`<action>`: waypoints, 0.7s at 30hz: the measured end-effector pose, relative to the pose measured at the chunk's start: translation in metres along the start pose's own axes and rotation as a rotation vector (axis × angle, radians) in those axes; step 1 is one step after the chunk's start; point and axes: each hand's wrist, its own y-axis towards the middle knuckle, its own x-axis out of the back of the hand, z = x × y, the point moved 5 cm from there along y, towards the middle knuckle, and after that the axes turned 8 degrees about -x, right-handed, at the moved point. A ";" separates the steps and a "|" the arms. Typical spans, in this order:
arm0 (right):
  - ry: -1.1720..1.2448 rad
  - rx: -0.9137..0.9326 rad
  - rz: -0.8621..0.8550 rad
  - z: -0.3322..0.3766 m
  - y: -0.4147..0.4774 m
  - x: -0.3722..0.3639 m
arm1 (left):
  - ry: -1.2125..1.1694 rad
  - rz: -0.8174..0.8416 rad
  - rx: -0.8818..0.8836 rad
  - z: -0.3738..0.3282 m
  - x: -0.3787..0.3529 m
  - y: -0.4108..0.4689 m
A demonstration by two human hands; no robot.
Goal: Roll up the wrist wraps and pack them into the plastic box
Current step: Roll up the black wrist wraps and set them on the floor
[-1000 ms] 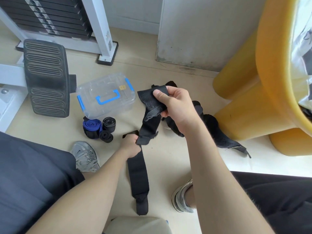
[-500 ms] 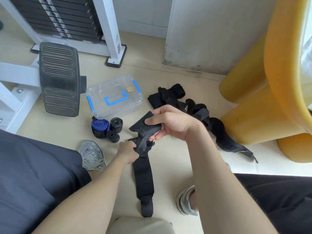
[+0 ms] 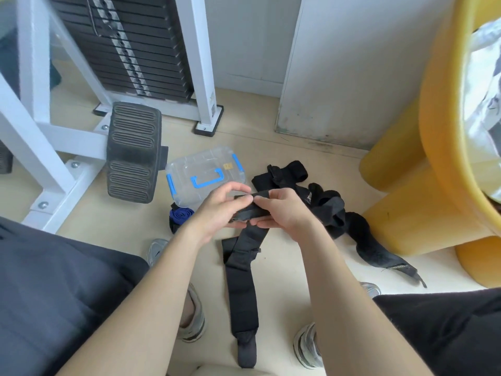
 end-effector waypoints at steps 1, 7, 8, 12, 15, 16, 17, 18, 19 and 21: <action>-0.015 0.004 -0.028 0.001 -0.001 0.001 | 0.020 0.020 -0.053 -0.006 -0.001 -0.001; 0.230 0.115 -0.065 0.009 -0.011 0.011 | 0.157 -0.085 -0.184 -0.021 0.005 -0.008; 0.216 0.150 -0.041 0.010 -0.012 0.012 | 0.189 -0.114 -0.201 -0.022 0.006 -0.007; 0.093 0.271 0.004 0.014 -0.018 0.013 | 0.362 -0.193 -0.259 -0.032 0.006 -0.006; 0.094 0.325 -0.049 0.018 -0.019 0.015 | 0.502 -0.220 -0.318 -0.042 0.003 -0.005; 0.096 0.343 -0.063 0.019 -0.019 0.015 | 0.537 -0.231 -0.338 -0.045 0.002 -0.005; 0.100 0.356 -0.072 0.020 -0.019 0.015 | 0.561 -0.238 -0.359 -0.047 0.001 -0.004; 0.102 0.364 -0.080 0.021 -0.019 0.015 | 0.584 -0.245 -0.380 -0.048 0.000 -0.004; 0.095 0.368 -0.088 0.022 -0.020 0.015 | 0.602 -0.253 -0.404 -0.049 0.000 -0.004; 0.042 0.381 -0.125 0.024 -0.020 0.015 | 0.628 -0.265 -0.432 -0.050 0.001 -0.004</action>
